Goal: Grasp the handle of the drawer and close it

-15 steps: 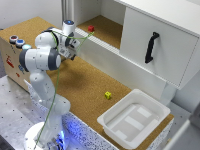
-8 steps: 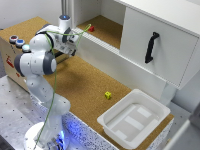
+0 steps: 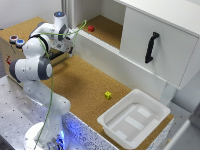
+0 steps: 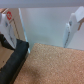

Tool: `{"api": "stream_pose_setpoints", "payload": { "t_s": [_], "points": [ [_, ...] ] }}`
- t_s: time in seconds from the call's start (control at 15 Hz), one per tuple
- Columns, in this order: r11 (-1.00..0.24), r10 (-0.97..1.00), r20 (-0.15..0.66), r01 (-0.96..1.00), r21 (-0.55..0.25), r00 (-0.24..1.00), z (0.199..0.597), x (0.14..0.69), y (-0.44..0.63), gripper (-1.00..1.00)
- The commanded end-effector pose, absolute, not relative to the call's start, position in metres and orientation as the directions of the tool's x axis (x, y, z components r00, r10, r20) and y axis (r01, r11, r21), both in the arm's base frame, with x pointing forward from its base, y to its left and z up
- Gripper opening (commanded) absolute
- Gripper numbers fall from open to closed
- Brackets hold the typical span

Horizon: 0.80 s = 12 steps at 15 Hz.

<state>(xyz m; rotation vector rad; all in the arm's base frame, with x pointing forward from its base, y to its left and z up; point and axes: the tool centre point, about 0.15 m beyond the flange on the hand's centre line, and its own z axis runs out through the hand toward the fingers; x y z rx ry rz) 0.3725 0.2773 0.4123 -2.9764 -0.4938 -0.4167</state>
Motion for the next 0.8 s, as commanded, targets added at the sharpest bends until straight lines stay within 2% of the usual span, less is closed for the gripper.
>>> {"api": "stream_pose_setpoints", "payload": {
  "t_s": [0.0, 0.13, 0.4, 0.6, 0.67, 0.73],
  "points": [
    [-0.943, 0.303, 0.282, 0.329, -0.049, 0.91, 0.412, 0.372, 0.277, 1.0],
    [-0.896, 0.408, 0.318, 0.443, -0.041, 0.856, 0.443, 0.371, 0.299, 1.0],
    [-0.722, 0.664, 0.304, 0.691, 0.025, 0.683, 0.504, 0.341, 0.344, 1.0],
    [-0.56, 0.812, 0.257, 0.823, 0.089, 0.525, 0.528, 0.308, 0.372, 1.0],
    [-0.471, 0.876, 0.193, 0.869, 0.15, 0.442, 0.532, 0.292, 0.383, 1.0],
    [-0.421, 0.903, 0.16, 0.894, 0.156, 0.398, 0.533, 0.279, 0.392, 1.0]
  ]
}}
